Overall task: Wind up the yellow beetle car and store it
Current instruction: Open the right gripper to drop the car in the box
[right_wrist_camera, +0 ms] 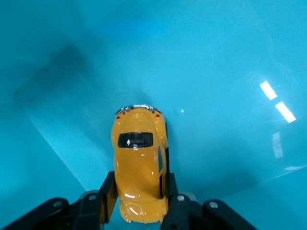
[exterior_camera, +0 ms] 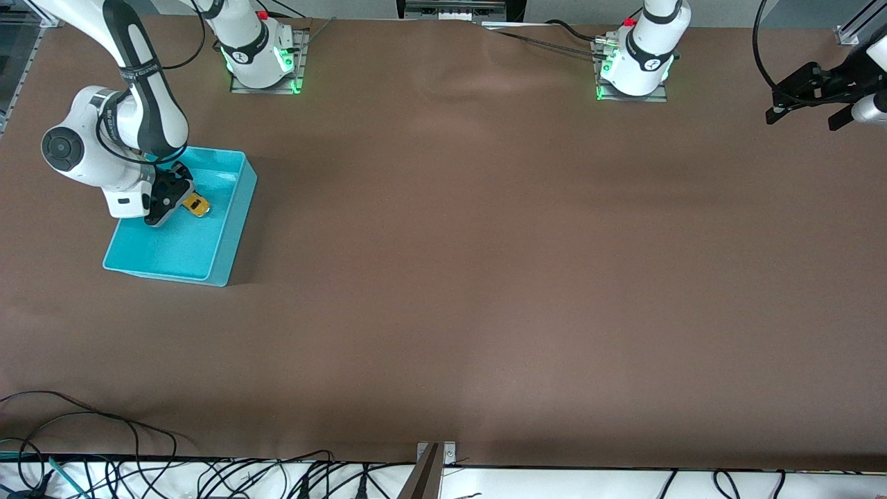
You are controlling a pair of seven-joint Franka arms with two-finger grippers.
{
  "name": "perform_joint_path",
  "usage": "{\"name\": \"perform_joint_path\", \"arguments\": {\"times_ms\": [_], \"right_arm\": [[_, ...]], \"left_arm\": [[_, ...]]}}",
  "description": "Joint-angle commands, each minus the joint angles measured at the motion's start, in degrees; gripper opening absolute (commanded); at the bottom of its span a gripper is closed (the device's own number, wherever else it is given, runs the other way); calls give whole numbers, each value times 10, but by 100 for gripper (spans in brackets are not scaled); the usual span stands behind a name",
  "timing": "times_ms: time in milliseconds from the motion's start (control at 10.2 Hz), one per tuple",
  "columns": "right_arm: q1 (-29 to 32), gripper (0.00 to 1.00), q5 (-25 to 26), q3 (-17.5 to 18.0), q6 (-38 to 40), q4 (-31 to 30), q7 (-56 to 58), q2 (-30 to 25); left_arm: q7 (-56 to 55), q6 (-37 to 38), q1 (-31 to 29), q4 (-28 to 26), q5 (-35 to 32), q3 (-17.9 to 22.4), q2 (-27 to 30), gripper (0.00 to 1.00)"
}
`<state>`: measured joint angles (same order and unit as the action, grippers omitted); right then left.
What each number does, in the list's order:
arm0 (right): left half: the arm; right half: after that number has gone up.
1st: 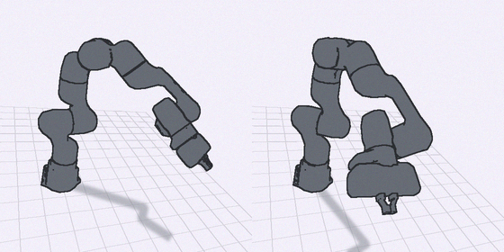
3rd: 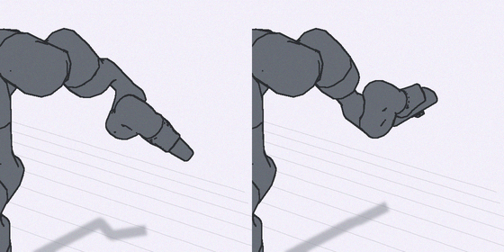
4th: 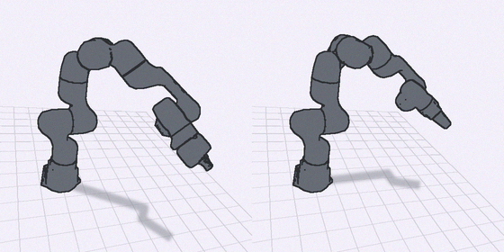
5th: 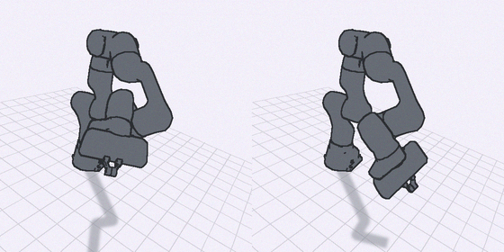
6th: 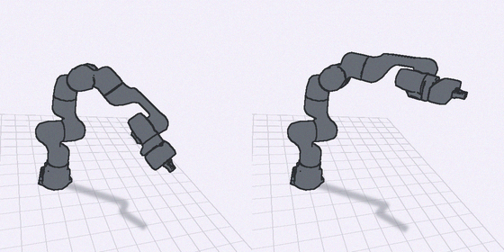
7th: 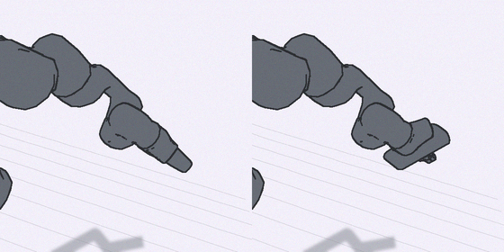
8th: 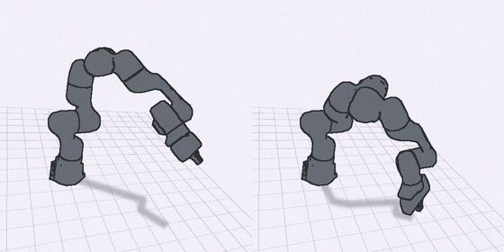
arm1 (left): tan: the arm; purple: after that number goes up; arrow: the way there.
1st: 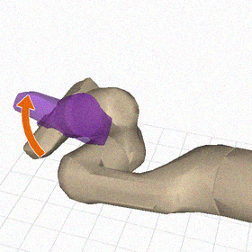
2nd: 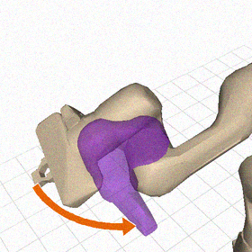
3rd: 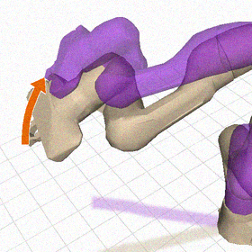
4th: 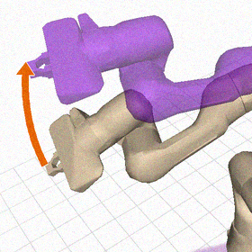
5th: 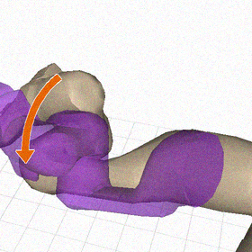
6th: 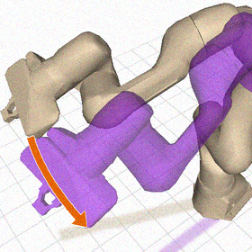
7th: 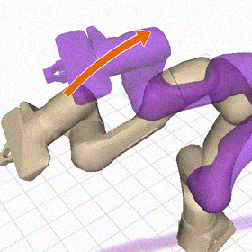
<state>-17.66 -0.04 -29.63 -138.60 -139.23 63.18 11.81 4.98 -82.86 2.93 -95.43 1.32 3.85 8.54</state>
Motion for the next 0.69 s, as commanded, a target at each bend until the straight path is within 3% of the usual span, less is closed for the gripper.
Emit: {"name": "perform_joint_path", "arguments": {"times_ms": [0, 197, 295, 393, 590], "right_arm": [[3, 52, 1, 0, -11, 0, 9, 7], [3, 55, 0, 0, -9, 5, 7, 1], [1, 65, 0, 3, -5, 13, 0, -8], [-1, 66, 0, 5, 9, 31, -24, -27], [-4, 81, 0, 24, 127, 118, -103, -51]], "left_arm": [[1, 10, 1, 17, 11, -3, -9, 100], [1, 10, 1, 17, 12, -3, -9, 100], [2, 11, 1, 17, 13, -3, -9, 100], [-1, 12, 1, 17, 13, -4, -8, 100], [-3, 12, 1, 18, 14, -9, -8, 100]]}}
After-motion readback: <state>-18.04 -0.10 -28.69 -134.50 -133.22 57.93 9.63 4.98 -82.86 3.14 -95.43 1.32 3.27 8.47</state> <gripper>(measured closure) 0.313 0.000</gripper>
